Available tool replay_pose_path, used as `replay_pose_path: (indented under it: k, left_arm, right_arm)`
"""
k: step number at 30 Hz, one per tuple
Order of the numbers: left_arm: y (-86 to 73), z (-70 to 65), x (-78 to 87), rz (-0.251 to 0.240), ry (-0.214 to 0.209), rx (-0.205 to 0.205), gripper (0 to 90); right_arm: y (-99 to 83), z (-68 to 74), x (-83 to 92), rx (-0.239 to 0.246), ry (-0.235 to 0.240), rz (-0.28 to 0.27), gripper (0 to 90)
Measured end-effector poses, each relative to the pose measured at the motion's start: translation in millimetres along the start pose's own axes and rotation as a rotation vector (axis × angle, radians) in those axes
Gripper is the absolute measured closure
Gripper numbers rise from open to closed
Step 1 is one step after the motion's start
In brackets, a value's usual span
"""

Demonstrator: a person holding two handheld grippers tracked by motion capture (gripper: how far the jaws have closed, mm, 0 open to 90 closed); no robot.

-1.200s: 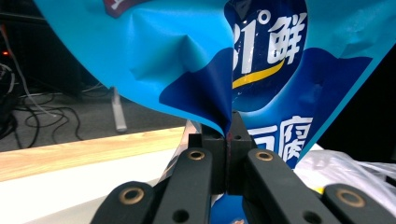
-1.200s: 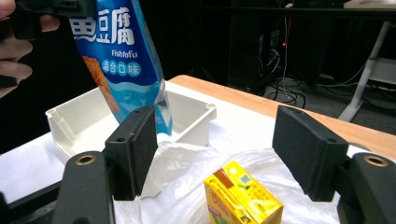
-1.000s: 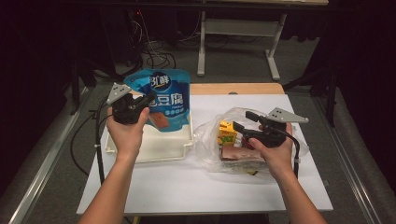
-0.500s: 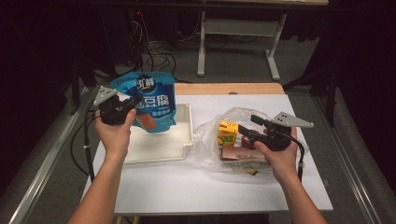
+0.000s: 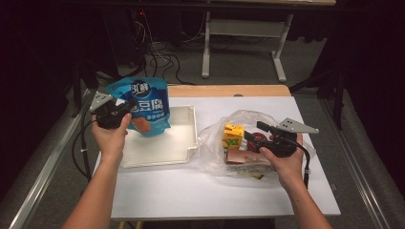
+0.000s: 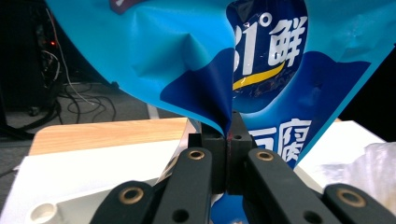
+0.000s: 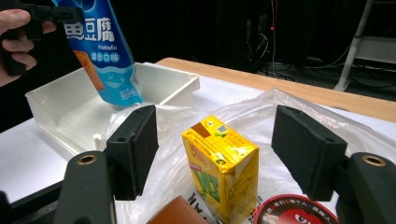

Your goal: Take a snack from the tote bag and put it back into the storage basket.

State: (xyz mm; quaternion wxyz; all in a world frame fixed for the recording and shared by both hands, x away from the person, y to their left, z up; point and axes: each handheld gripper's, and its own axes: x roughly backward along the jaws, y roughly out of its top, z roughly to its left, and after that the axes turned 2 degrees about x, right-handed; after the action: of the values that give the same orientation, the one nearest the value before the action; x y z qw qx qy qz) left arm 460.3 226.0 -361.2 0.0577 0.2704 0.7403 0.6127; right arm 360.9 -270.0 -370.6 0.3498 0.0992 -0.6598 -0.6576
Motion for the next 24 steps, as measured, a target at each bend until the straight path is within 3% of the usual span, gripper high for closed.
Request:
replay_pose_path:
  k: [11,14,18,21,24]
  left_arm:
    - [-15.7,25.9,-4.4,-0.002,0.046,0.011,89.8]
    - [-19.8,31.9,-3.8,-0.029,0.058,0.025,89.7]
    - [-24.6,38.7,-2.7,-0.052,0.052,-0.001,89.4]
    - [-24.3,41.2,-1.1,-0.045,0.048,0.015,87.1]
    - [-23.1,41.6,2.0,-0.015,0.064,0.029,79.1]
  right_arm:
    - [-7.5,-3.9,0.0,-0.008,-0.008,0.014,32.5]
    - [-9.4,-4.6,0.2,-0.009,-0.010,0.016,32.6]
    - [-12.5,-6.0,0.2,-0.015,-0.014,0.020,32.7]
    - [-15.8,-8.1,0.9,-0.017,-0.019,0.023,32.8]
    - [-20.4,-11.0,2.5,-0.029,-0.027,0.026,32.9]
